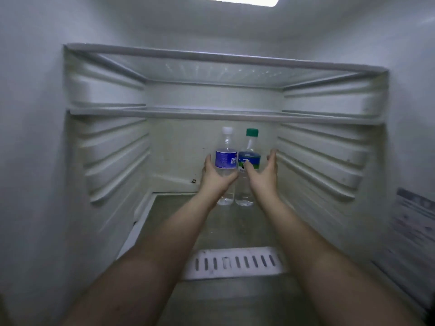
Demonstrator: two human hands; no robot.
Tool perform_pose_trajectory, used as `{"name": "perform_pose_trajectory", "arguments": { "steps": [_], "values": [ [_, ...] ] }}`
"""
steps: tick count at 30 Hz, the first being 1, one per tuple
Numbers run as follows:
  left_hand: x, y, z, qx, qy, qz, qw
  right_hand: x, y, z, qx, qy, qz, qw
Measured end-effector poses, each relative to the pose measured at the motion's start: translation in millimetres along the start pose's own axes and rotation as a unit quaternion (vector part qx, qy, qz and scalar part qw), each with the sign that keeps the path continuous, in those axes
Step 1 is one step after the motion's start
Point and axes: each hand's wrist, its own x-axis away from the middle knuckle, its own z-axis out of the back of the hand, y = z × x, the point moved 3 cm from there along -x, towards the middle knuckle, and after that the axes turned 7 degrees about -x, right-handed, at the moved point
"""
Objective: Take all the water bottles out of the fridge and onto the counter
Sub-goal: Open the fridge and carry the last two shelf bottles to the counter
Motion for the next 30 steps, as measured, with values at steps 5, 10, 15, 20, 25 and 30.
{"name": "perform_pose_trajectory", "arguments": {
  "steps": [5, 10, 15, 20, 25, 30],
  "values": [
    [-11.8, -3.0, -11.0, 0.044, 0.007, -0.053, 0.998, -12.0, 15.4, -11.7, -0.107, -0.03, -0.041, 0.993],
    [-23.5, 1.8, -15.2, 0.07, 0.012, -0.044, 0.997, -21.4, 29.9, -23.1, -0.143, -0.061, -0.056, 0.986],
    [-33.1, -5.3, -17.6, 0.112, 0.011, -0.021, 0.993, -25.1, 40.1, -28.9, -0.163, -0.059, -0.056, 0.983],
    [-32.1, -10.8, -18.0, 0.101, -0.002, -0.021, 0.995, -22.5, 36.5, -24.3, -0.136, -0.051, -0.062, 0.988],
    [-21.3, -10.1, -10.9, 0.093, 0.007, -0.036, 0.995, -7.2, 29.8, -18.8, -0.116, -0.036, -0.058, 0.991],
    [-0.7, -6.3, -1.2, 0.104, 0.049, -0.026, 0.993, 9.0, 18.8, -12.2, -0.111, -0.03, -0.057, 0.992]
  ]
}}
